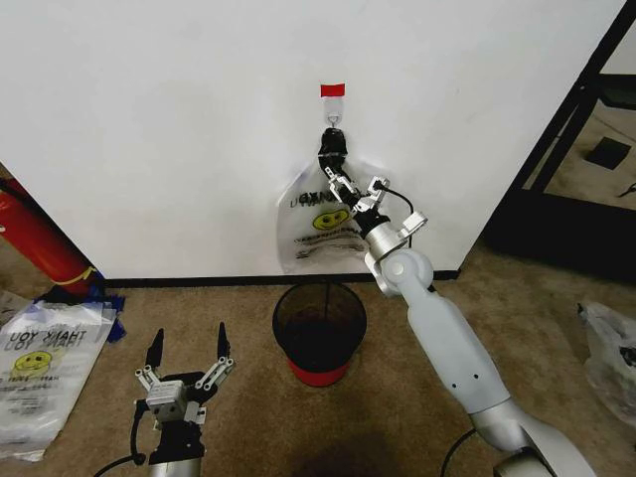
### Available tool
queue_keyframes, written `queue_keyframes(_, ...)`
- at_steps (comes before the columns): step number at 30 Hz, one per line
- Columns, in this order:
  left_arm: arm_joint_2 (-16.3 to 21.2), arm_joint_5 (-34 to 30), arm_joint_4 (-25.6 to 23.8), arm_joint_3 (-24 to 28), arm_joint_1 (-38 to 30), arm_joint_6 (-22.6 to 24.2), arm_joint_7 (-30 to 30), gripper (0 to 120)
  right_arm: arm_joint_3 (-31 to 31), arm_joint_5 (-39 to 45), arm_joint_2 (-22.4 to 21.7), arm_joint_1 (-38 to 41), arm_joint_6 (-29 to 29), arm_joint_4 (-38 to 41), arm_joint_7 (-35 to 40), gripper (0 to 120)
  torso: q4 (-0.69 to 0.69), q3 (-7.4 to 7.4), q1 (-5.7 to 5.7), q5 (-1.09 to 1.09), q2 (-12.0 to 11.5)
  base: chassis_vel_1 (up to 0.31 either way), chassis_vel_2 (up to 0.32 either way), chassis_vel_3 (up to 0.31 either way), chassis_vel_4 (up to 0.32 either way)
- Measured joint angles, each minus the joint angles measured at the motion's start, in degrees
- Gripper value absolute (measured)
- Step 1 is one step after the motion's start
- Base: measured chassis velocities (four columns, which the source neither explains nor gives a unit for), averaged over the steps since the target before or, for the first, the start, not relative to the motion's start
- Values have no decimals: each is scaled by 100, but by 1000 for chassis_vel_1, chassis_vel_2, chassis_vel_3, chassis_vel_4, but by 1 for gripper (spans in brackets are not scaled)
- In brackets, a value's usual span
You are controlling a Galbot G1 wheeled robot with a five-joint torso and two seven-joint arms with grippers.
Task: Pick up the garbage bag from the wall and place it over the trash bin.
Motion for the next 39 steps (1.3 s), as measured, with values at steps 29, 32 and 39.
queue_keyframes(29, 4, -30, -24, 39, 11, -52, -29, 100, 93, -466, -367, -1178, 45, 939, 113, 0, -1, -1, 0, 0, 0, 0, 0, 0, 0)
queue_keyframes(32, 5, -25, -20, 69, 2, -53, -29, 100, 143, -531, -401, -1408, 50, 1078, 98, 0, -1, 0, 0, 0, 0, 0, 0, 0, 0)
queue_keyframes(39, 13, 1, -28, 156, -2, -68, -28, 100, 385, -950, -438, -2181, 84, 1558, -28, 0, 0, -1, 0, 0, 0, 0, 0, 0, 0)
